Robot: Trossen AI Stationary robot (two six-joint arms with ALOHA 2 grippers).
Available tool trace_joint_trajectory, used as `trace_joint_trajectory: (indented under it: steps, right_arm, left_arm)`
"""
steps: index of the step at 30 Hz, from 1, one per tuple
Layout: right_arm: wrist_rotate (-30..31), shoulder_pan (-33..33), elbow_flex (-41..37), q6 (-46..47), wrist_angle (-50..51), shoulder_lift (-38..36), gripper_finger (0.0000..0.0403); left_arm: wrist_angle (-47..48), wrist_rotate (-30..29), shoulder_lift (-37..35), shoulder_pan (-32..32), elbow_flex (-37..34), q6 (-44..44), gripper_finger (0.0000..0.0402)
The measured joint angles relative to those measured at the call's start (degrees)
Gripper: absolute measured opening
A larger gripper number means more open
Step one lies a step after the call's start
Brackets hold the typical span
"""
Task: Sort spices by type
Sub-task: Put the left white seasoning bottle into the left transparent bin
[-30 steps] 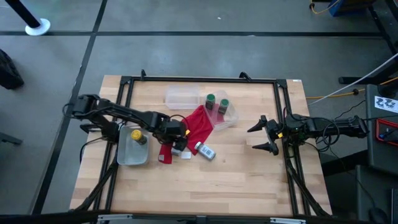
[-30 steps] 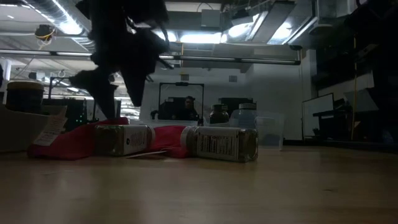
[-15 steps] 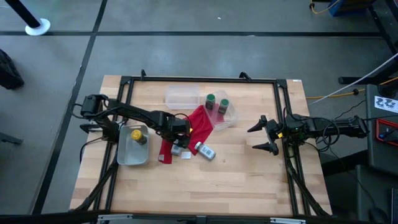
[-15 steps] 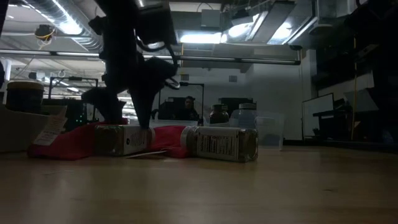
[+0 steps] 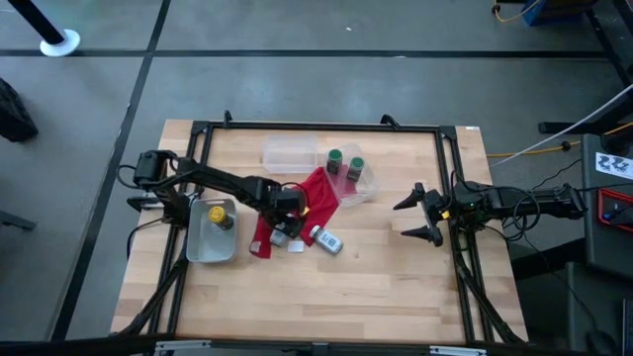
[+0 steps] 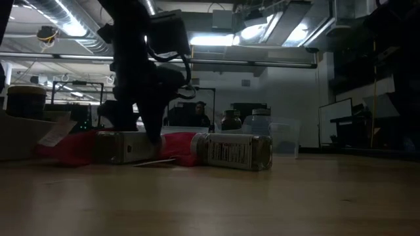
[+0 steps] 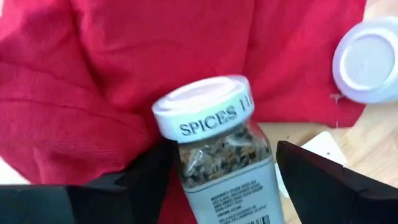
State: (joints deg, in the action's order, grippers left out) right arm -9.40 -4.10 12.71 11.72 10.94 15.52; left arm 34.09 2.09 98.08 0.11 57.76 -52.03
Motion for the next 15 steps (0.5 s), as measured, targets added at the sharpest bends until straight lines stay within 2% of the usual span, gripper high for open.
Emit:
trace_joint_trajectory:
  steps: [8, 12, 15]
  right_arm:
    - [4.9, 0.0, 0.0, 1.8, 0.0, 0.0, 0.0395]
    - [4.9, 0.0, 0.0, 2.0, -0.1, 0.0, 0.0395]
    - [4.9, 0.0, 0.0, 2.2, -0.1, 0.0, 0.0395]
  left_arm:
    - [-0.4, 0.7, -0.1, 1.1, 0.0, 1.5, 0.0189]
    - [-0.4, 0.7, -0.1, 1.1, 0.0, 4.3, 0.0188]
    - [-0.3, 0.7, -0.1, 1.0, 0.0, 6.4, 0.0213]
